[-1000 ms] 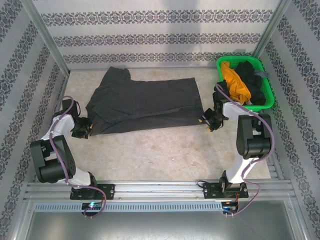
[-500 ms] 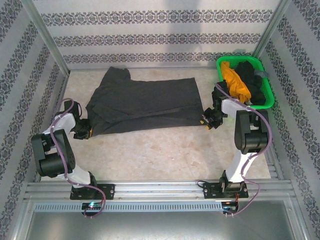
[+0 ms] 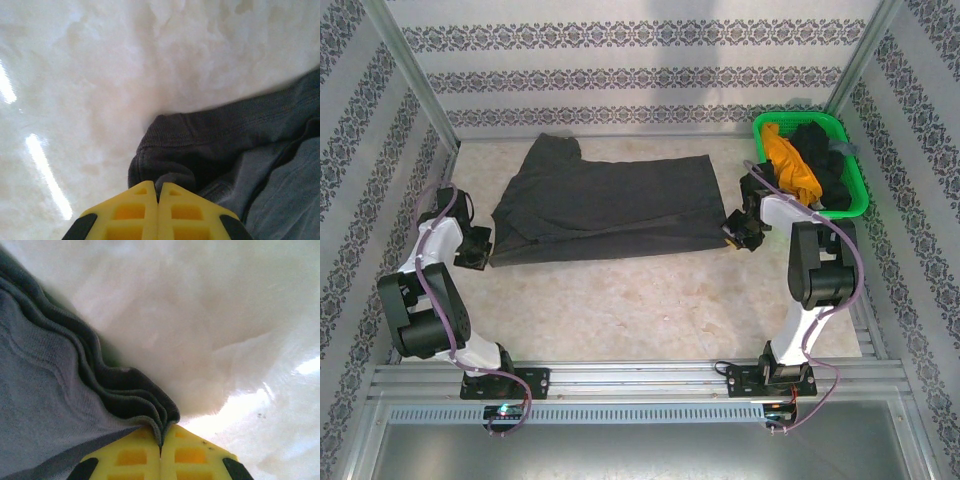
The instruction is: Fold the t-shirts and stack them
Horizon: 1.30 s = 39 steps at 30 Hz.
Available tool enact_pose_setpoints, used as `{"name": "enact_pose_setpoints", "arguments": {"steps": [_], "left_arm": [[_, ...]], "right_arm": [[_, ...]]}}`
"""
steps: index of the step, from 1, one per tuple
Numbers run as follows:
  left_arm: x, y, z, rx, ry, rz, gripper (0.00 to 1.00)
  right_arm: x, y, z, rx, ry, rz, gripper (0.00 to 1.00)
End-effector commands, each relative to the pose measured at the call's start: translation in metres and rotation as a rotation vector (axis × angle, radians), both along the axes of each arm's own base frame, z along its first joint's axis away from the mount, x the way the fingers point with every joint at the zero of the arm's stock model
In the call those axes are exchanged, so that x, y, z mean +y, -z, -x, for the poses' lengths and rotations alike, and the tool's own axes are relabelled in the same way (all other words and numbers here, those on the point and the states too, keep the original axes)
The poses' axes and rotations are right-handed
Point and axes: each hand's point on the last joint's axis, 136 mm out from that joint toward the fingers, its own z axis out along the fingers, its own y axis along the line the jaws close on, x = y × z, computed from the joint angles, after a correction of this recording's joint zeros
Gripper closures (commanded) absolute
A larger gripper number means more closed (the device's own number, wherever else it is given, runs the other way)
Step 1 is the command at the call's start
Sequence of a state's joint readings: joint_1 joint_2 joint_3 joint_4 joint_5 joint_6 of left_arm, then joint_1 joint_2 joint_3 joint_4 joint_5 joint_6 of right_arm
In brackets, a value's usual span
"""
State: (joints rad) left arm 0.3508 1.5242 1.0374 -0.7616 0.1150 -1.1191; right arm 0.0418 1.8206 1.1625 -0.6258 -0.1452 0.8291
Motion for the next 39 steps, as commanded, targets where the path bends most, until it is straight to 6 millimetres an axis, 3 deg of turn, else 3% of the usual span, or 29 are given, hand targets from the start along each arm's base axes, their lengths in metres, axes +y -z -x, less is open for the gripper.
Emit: {"name": "enact_pose_setpoints", "arguments": {"steps": [1,7,12,18,23,24,26,28,30,32,34,37,39], "left_arm": [[0.016,-0.009,0.017,0.083,0.047,-0.077,1.00],[0.021,-0.008,0.023,0.142,0.131,-0.112,1.00],[0.009,0.006,0.038,0.187,0.164,-0.075,1.00],[-0.007,0.030,0.066,0.221,0.169,-0.053,1.00],[-0.003,0.036,0.058,0.192,0.198,-0.082,1.00],[-0.002,0.036,0.057,0.197,0.203,-0.080,1.00],[-0.001,0.032,0.056,0.204,0.208,-0.081,0.96],[-0.001,0.024,0.056,0.185,0.207,-0.093,0.78],[-0.002,0.007,0.053,0.136,0.198,-0.118,0.66],[-0.008,-0.014,0.047,0.082,0.196,-0.149,0.58],[-0.023,-0.027,0.039,0.027,0.199,-0.140,0.51],[-0.065,-0.027,0.026,-0.038,0.206,-0.045,0.48],[-0.098,-0.016,0.016,-0.091,0.193,0.051,0.48]], "right_arm": [[-0.021,-0.009,0.014,0.019,0.006,0.106,1.00],[-0.029,-0.018,0.030,0.033,0.003,0.144,1.00],[-0.037,-0.022,0.053,0.070,-0.001,0.179,1.00],[-0.041,-0.008,0.089,0.136,0.014,0.181,1.00],[-0.040,0.003,0.096,0.168,0.031,0.132,1.00],[-0.040,0.002,0.094,0.167,0.023,0.133,0.97],[-0.042,-0.005,0.091,0.159,0.024,0.144,0.73],[-0.043,-0.018,0.086,0.118,0.028,0.146,0.62],[-0.039,-0.037,0.077,0.033,0.026,0.135,0.59],[-0.028,-0.062,0.063,-0.091,-0.004,0.103,0.57],[-0.003,-0.083,0.048,-0.205,-0.083,0.045,0.54],[0.062,-0.108,0.025,-0.379,-0.262,-0.154,0.52],[0.104,-0.118,0.022,-0.437,-0.370,-0.275,0.51]]}}
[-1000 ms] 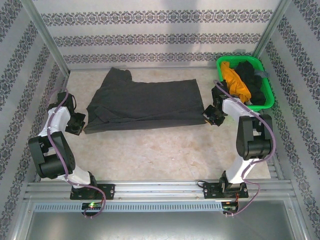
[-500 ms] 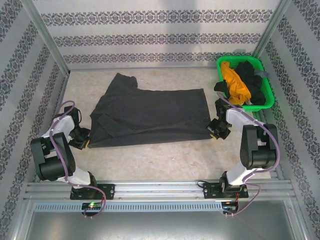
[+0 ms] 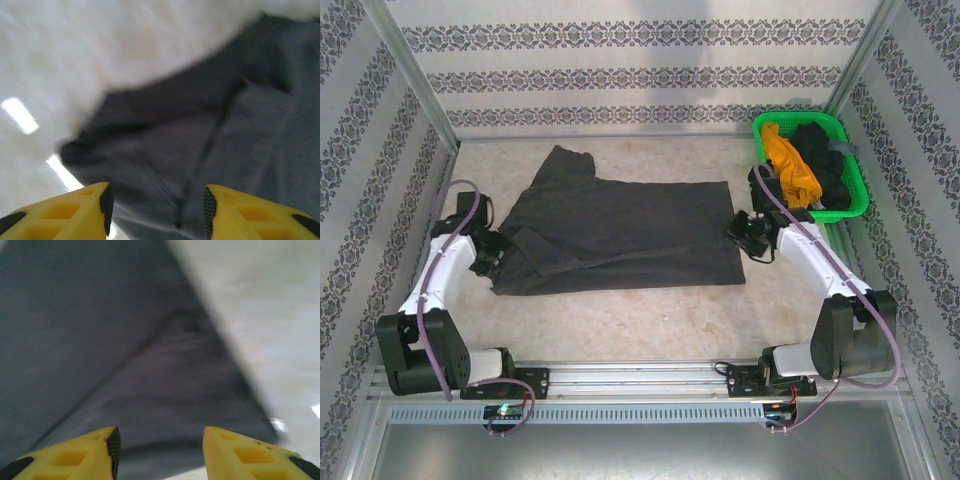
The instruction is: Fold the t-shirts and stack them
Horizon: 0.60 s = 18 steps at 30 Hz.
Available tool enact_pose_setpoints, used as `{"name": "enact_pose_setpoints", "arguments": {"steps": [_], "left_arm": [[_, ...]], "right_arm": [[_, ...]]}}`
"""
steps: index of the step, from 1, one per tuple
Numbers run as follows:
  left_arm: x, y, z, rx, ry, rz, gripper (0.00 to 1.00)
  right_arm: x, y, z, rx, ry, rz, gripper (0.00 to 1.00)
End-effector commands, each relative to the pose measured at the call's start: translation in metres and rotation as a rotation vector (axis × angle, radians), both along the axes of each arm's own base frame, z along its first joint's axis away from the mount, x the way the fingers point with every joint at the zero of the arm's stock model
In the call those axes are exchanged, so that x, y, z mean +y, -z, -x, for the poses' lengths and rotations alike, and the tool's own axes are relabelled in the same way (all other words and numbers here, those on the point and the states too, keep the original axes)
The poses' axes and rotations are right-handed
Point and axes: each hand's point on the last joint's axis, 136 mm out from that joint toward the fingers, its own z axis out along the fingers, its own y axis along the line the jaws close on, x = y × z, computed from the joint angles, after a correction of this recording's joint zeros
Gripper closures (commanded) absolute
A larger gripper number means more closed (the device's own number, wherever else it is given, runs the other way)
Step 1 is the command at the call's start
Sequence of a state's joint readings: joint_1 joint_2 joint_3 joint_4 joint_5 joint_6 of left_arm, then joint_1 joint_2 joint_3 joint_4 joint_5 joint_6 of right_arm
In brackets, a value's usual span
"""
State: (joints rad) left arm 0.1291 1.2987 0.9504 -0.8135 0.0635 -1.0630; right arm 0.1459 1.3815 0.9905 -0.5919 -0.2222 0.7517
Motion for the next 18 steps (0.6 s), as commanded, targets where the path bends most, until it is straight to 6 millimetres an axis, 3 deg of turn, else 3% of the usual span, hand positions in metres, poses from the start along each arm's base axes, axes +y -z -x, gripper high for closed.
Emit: {"name": "enact_pose_setpoints", "arguments": {"steps": [1,4,7,14,18], "left_arm": [[-0.053,0.019,-0.008,-0.027,-0.068,0.188,0.48],[-0.081,0.031,-0.019,-0.039,-0.083,0.249,0.48],[-0.093,0.043,-0.022,0.013,-0.085,0.259,0.48],[-0.086,0.050,-0.003,0.136,-0.095,0.184,0.49],[-0.083,0.052,0.001,0.103,-0.130,0.184,0.49]], "right_arm": [[0.077,-0.027,-0.013,-0.138,-0.247,-0.222,0.51],[0.111,-0.030,-0.013,-0.161,-0.324,-0.297,0.50],[0.123,-0.028,-0.012,-0.145,-0.347,-0.323,0.50],[0.120,-0.028,-0.013,-0.134,-0.341,-0.308,0.50],[0.126,-0.032,-0.013,-0.146,-0.353,-0.327,0.49]]}}
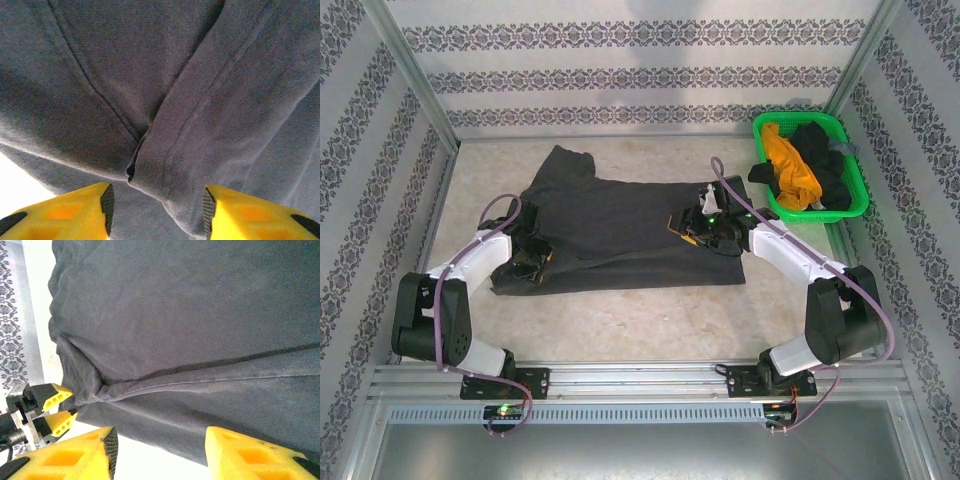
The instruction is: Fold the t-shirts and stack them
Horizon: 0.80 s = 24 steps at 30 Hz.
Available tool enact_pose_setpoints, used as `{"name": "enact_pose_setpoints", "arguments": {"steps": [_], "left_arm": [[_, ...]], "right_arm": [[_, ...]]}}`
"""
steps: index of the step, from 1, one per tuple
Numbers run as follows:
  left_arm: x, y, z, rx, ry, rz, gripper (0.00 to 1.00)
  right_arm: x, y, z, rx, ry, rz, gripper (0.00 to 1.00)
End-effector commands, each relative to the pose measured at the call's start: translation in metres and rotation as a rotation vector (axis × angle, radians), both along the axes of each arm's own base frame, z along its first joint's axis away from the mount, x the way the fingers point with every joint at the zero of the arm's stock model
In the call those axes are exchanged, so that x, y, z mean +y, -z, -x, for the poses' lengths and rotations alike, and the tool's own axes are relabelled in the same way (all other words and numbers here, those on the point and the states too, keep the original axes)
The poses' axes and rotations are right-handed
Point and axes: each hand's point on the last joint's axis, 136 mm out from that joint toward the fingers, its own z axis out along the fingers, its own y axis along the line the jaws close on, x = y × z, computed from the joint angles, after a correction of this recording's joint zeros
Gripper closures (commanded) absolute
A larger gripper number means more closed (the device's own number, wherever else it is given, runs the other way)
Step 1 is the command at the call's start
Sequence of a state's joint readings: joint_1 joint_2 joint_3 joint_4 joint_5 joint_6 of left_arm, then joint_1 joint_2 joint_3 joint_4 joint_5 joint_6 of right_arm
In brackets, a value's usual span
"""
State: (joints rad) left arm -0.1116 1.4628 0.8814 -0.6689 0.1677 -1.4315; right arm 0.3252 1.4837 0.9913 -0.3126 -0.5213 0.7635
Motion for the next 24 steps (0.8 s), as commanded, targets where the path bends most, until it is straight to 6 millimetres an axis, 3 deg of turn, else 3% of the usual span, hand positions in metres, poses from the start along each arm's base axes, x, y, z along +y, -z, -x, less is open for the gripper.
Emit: {"name": "enact_pose_setpoints", "arguments": {"steps": [1,7,13,17,24], "left_arm": [[0.001,0.002,0.006,-0.008,-0.052,-0.006,0.49],[-0.007,0.016,-0.011,-0.032,-0.068,0.035,0.62],[-0.002,-0.005,-0.026,-0.082,-0.031,-0.013,1.00],[-0.005,-0.026,-0.044,-0.109,0.080,-0.055,1.00],[-0.028,-0.038,-0.083,-0.131,0.277,-0.094,1.00]], "right_arm": [[0.011,-0.015,-0.006,-0.032,-0.021,-0.052,0.49],[0.024,-0.024,-0.010,-0.049,-0.038,-0.125,0.51],[0.027,-0.030,-0.015,-0.056,-0.033,-0.144,0.54],[0.025,-0.031,-0.016,-0.054,-0.025,-0.140,0.54],[0.019,-0.028,-0.020,-0.042,-0.004,-0.137,0.56]]}}
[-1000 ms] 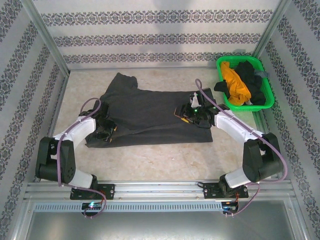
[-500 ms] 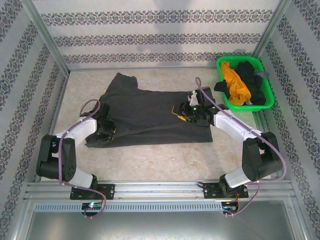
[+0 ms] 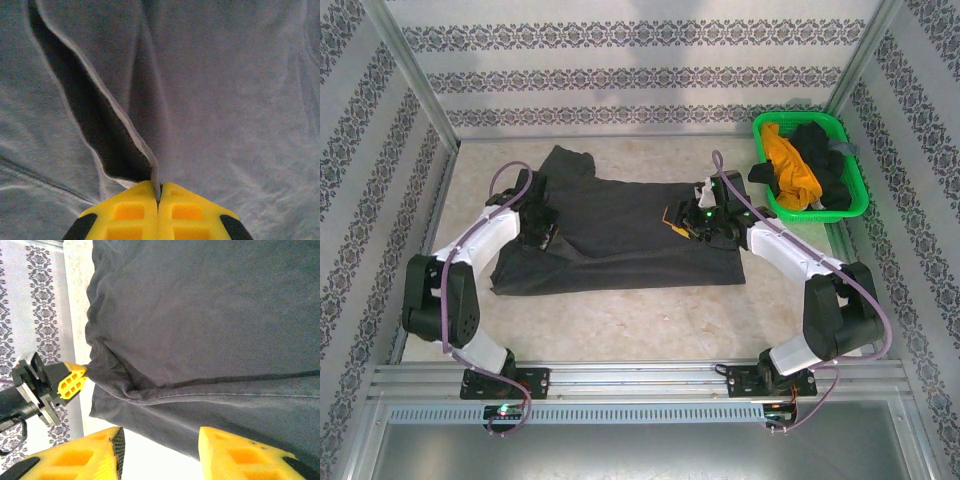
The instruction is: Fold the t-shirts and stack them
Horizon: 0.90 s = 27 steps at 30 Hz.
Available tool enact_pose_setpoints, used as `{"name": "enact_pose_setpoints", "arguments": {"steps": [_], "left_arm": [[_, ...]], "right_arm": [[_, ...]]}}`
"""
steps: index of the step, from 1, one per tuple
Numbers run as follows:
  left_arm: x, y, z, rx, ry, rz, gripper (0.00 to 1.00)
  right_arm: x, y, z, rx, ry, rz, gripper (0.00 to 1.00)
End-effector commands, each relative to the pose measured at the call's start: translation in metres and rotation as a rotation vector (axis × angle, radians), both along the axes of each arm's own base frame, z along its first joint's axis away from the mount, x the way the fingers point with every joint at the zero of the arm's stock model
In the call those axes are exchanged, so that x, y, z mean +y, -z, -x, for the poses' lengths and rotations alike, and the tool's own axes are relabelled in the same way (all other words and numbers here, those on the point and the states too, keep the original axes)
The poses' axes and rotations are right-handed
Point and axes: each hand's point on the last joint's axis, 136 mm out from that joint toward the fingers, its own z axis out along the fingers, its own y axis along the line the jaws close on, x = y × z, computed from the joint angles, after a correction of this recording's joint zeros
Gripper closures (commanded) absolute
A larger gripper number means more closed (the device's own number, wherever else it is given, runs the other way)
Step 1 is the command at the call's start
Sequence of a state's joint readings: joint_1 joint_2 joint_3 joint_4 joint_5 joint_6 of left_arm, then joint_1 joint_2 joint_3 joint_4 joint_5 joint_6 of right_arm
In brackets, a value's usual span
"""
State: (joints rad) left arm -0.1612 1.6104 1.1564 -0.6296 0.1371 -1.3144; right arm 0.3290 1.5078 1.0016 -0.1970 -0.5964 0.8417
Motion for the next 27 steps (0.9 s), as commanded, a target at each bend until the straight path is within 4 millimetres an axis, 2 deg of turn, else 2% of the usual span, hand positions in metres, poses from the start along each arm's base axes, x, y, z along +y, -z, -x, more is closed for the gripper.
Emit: {"name": "enact_pose_setpoints", "arguments": {"steps": [1,3,8,16,17,20,21,23,25,27], "left_arm": [[-0.010,0.005,-0.006,0.048,0.150,-0.079,1.00],[-0.020,0.002,-0.021,0.046,0.234,-0.113,1.00],[-0.039,0.011,-0.035,0.113,0.411,-0.201,1.00],[-0.046,0.024,-0.053,0.095,0.523,-0.278,0.99],[-0.047,0.026,-0.055,0.093,0.536,-0.280,0.95],[-0.051,0.019,-0.066,0.028,0.565,-0.291,0.67],[-0.053,0.009,-0.072,-0.033,0.566,-0.294,0.54],[-0.057,-0.015,-0.081,-0.178,0.555,-0.292,0.41],[-0.056,-0.033,-0.078,-0.264,0.529,-0.283,0.39],[-0.049,-0.031,-0.062,-0.212,0.515,-0.266,0.45]], "right_arm": [[0.001,-0.010,-0.008,-0.013,0.002,-0.022,0.56],[0.000,-0.008,-0.008,-0.007,0.006,-0.021,0.56],[-0.004,-0.008,-0.005,-0.001,0.008,-0.020,0.56],[-0.008,-0.002,0.001,0.024,0.007,-0.021,0.57],[-0.008,-0.001,0.001,0.028,0.005,-0.021,0.56],[-0.007,0.002,0.003,0.035,0.001,-0.018,0.57],[-0.008,0.003,0.004,0.040,0.002,-0.017,0.57],[-0.008,0.004,0.004,0.041,0.002,-0.015,0.56],[-0.008,0.006,0.005,0.043,0.002,-0.014,0.57],[-0.008,0.009,0.006,0.049,0.002,-0.013,0.56]]}}
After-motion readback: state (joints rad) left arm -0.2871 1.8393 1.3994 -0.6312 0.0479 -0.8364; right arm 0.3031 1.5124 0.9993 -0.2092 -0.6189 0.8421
